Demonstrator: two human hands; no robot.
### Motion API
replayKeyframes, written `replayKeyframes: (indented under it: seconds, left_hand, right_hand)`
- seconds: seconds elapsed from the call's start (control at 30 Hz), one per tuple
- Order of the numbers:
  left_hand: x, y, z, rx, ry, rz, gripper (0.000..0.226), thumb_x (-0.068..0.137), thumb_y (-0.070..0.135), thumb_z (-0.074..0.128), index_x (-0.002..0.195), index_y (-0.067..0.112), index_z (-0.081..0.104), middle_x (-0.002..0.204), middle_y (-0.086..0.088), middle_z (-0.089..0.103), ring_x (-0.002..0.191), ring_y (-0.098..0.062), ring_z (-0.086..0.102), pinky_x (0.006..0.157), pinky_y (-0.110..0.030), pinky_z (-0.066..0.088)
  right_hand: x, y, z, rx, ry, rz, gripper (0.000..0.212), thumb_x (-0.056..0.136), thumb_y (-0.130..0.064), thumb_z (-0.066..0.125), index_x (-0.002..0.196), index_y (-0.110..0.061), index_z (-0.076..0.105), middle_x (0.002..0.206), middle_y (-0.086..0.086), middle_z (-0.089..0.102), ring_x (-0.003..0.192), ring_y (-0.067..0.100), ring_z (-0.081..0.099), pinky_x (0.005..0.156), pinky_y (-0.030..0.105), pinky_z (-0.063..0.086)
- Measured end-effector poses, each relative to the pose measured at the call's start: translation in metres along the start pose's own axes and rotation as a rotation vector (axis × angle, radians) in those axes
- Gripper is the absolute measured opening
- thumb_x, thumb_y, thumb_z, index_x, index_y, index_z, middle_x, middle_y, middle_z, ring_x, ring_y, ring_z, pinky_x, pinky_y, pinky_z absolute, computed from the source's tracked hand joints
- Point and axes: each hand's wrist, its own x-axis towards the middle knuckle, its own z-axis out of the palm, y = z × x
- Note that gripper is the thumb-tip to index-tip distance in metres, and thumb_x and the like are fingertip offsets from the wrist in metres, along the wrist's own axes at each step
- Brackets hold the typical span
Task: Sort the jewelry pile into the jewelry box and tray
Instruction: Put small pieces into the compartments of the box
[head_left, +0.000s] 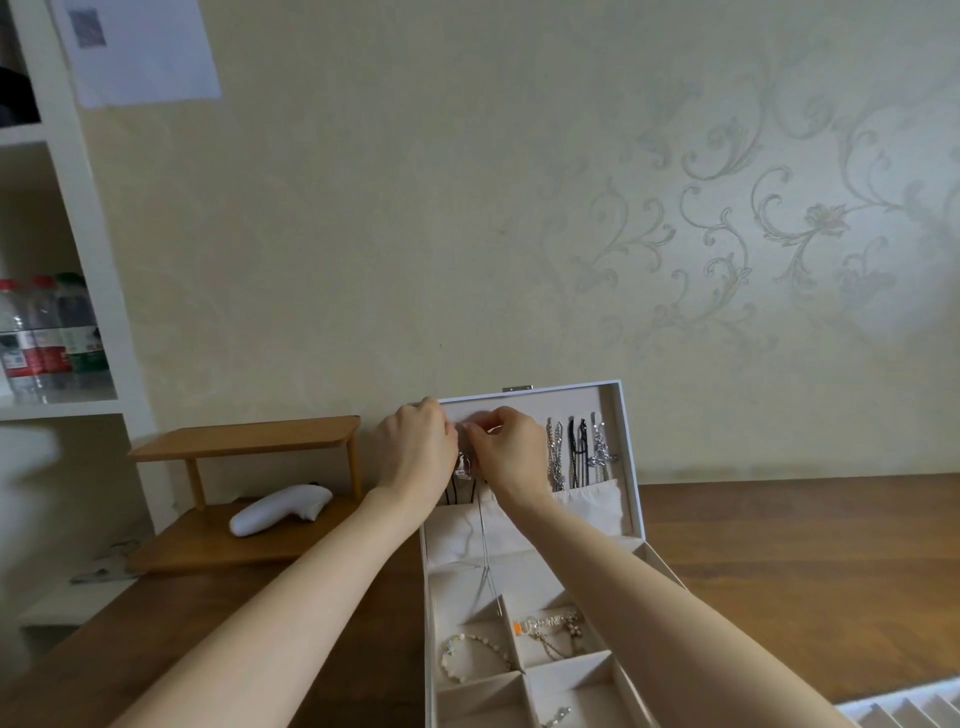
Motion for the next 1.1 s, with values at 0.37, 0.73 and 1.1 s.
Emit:
replayKeyframes:
  seconds: [0.37,0.73,1.1]
  left_hand:
    - [0.009,0.005,-0.001,0.075,-0.177,-0.076,0.014,0.093,0.021,0.053,0.095,0.012,0.064,0.101,-0.010,0.065,0.095,-0.028,0.060,0.063,-0.028,0.037]
    - [-0.012,-0.019,-0.004,-0.174,0.270,0.059,0.012,0.084,0.021,0.067,0.078,0.017,0.059,0.065,0.000,0.064,0.055,-0.021,0.052,0.047,-0.021,0.021]
    - [-0.036,-0.034,0.023,-0.128,0.166,0.344,0.035,0.058,0.018,0.086,0.085,0.016,0.064,0.088,-0.003,0.053,0.085,-0.025,0.052,0.069,-0.034,0.041]
  right_hand:
    - [0.005,-0.004,-0.002,-0.250,-0.082,0.035,0.009,0.071,-0.010,0.055,0.062,-0.008,0.054,0.074,0.016,0.064,0.070,0.032,0.057,0.054,0.026,0.034]
    - [-0.003,0.013,-0.015,-0.298,-0.064,-0.115,0.014,0.084,-0.022,0.058,0.081,-0.012,0.067,0.081,0.009,0.069,0.079,0.029,0.062,0.065,0.034,0.047]
    - [-0.025,0.038,-0.021,-0.361,-0.161,-0.182,0.007,0.084,-0.027,0.063,0.090,-0.027,0.067,0.066,0.000,0.065,0.070,0.024,0.064,0.064,0.032,0.050]
